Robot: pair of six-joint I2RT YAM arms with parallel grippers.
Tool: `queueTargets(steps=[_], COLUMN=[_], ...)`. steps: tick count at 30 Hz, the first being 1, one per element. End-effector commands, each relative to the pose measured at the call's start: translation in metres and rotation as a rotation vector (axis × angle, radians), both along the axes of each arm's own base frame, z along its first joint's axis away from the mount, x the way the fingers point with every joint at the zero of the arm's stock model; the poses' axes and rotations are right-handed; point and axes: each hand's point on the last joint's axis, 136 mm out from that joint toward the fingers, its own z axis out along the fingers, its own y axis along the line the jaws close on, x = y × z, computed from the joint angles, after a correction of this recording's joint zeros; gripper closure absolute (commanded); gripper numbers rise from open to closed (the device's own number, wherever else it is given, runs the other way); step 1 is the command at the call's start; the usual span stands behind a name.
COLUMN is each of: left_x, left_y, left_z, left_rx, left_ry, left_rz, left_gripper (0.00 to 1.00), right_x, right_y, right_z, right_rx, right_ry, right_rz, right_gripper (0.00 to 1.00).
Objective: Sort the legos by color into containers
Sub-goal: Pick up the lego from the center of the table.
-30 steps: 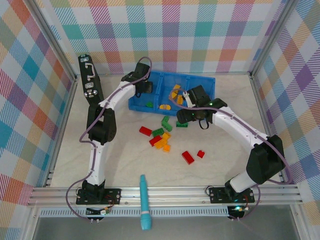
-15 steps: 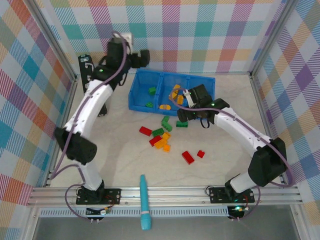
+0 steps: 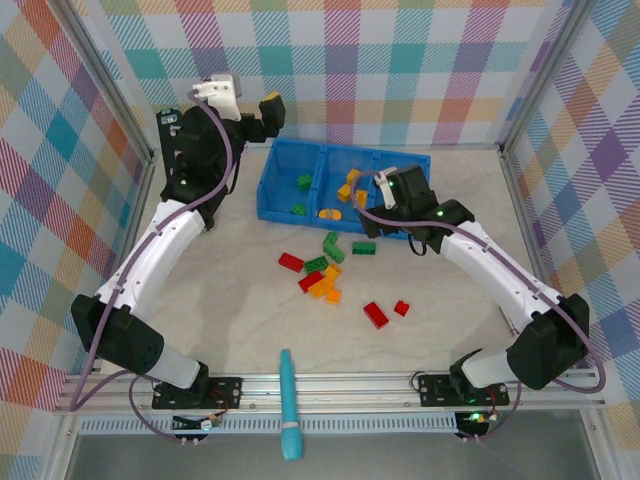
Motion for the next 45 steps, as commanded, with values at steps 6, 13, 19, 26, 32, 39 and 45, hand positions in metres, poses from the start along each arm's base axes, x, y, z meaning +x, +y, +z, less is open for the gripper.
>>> queueTargets(steps=[6, 13, 19, 26, 32, 39, 45], left_x=[-0.029, -0.058, -0.093, -0.110, -0.103, -0.092, -0.086], left_y=[-0.004, -0.032, -0.048, -0.088, -0.120, -0.145, -0.156], left_z=[0.011, -0.104, -0.205, -0.278, -0.339, -0.380, -0.398], left_rx=[0.042, 0.090, 0.092, 0.116, 0.063, 0.061, 0.057], left_ry=[0.073, 0.593, 0.911, 1.088, 1.189, 1.250, 1.272], left_rz=[-0.099, -0.109, 0.034, 0.099, 0.099, 0.088, 0.079], left_gripper=[0.00, 0.00, 0.08, 0.13, 0.17, 0.23, 0.25], right_x=[-0.003, -0.010, -0.012, -0.010, -0.018, -0.029, -0.029], right_y=[-0.003, -0.013, -0.015, -0.017, -0.016, -0.018, -0.017], right_z=[0.010, 0.019, 0.029, 0.032, 0.029, 0.010, 0.006], right_rx=[-0.016, -0.051, -0.020, 0.023, 0.114, 0.129, 0.125], right_ry=[-0.025, -0.006, -0.018, -0.010, 0.017, 0.061, 0.065], right_rz=[0.004, -0.015, -0.019, -0.038, -0.075, -0.083, -0.078], right_gripper=[0.08, 0.06, 0.05, 0.04, 0.03, 0.04, 0.03])
